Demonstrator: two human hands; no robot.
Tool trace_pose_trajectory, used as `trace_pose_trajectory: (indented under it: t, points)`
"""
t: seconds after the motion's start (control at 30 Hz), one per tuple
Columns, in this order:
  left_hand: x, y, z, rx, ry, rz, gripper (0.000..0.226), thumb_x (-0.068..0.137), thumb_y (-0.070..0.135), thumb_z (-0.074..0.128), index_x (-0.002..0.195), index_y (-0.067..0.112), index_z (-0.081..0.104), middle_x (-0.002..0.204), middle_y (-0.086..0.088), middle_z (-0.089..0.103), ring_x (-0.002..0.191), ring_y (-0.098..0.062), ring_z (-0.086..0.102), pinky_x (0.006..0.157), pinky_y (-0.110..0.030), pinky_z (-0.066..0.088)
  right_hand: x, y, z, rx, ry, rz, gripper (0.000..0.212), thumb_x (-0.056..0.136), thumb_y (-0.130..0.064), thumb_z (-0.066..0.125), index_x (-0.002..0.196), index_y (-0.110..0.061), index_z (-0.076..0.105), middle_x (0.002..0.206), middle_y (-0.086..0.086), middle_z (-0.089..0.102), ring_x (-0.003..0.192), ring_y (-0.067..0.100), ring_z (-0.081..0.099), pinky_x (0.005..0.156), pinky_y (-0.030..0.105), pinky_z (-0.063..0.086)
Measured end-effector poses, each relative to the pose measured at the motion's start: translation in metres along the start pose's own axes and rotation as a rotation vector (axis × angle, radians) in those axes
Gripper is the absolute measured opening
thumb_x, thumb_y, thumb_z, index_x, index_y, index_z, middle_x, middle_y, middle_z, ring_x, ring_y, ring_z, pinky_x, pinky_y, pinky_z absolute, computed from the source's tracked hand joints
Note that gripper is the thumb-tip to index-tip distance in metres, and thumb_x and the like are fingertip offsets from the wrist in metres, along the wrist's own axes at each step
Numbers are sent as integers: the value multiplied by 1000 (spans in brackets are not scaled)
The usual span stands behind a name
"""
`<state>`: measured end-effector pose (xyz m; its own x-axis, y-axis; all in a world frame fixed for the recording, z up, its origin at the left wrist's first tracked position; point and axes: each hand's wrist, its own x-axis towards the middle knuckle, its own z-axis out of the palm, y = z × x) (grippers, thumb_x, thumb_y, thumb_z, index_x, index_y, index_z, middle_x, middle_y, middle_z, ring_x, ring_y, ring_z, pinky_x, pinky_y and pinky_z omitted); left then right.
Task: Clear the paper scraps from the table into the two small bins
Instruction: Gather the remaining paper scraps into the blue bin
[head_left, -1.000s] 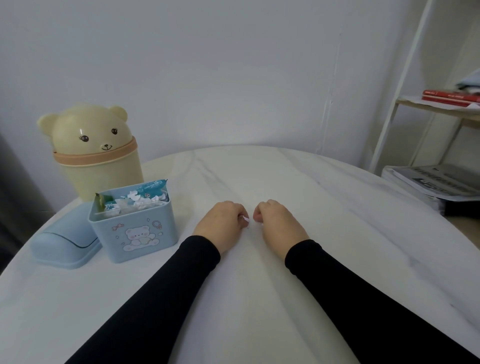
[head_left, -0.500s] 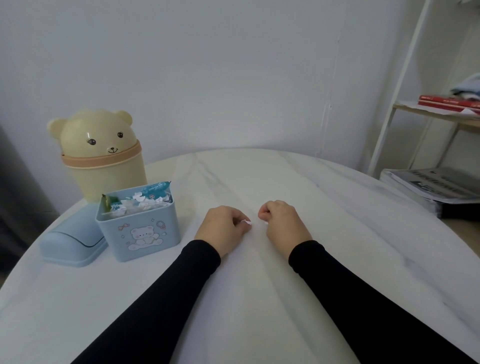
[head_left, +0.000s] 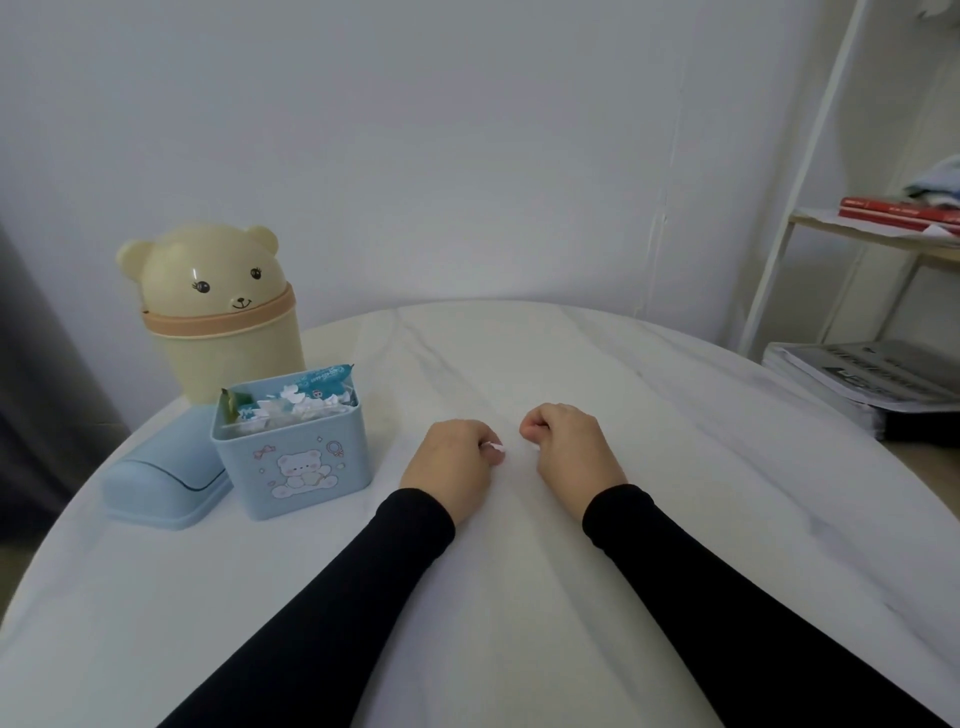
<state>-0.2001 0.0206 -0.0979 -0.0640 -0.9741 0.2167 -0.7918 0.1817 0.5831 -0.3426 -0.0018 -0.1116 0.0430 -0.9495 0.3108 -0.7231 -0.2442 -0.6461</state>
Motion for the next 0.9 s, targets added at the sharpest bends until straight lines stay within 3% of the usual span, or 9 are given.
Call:
trace_pose_trajectory:
  t: [0.17,0.33,0.47,0.6,0.77,0.83,0.9]
  points:
    - [-16,2,-49,-58,98,21,13,89,23,64,94,16,73,83,5,62,67,-2,51,54,-10,33,-3,-28,8,53,-39,-51,32,87,8,41,81,-20,55,96,-3,57,85,7,51,64,3,38]
    - [-23,-6,-121,-192,248,12,12,84,24,69,93,18,76,74,15,63,61,7,52,54,-1,37,6,-104,21,242,8,-185,28,90,4,46,81,-19,58,89,-3,58,74,-4,51,64,0,36]
    - [-29,-29,-158,-198,298,18,10,84,20,69,91,18,76,64,19,63,54,14,53,52,0,36,14,-160,29,304,-55,-318,19,92,-5,49,84,-9,65,85,2,59,71,4,50,61,2,37]
    - [-28,-52,-176,-161,307,-10,7,84,19,69,83,23,75,44,20,56,46,11,50,48,-3,36,24,-180,39,307,-123,-322,16,89,-9,57,92,-6,73,84,0,63,73,6,54,62,3,39]
    - [-26,-76,-179,-107,250,-95,7,84,22,70,89,26,69,64,11,62,50,5,53,47,-7,36,26,-184,50,228,-126,-323,22,94,-11,53,101,-11,73,97,2,71,81,7,59,77,17,46]
    - [-26,-82,-176,-121,259,-134,12,80,25,74,87,26,64,68,7,65,56,0,54,50,-13,35,28,-182,48,207,-137,-328,23,94,-8,52,104,-12,73,101,0,71,86,4,59,79,11,44]
    - [-27,-83,-174,-151,278,-132,15,75,27,77,78,24,63,67,4,67,57,-4,54,51,-17,35,29,-179,43,212,-130,-331,18,90,-9,59,98,-15,74,91,-6,71,78,-4,58,70,0,39]
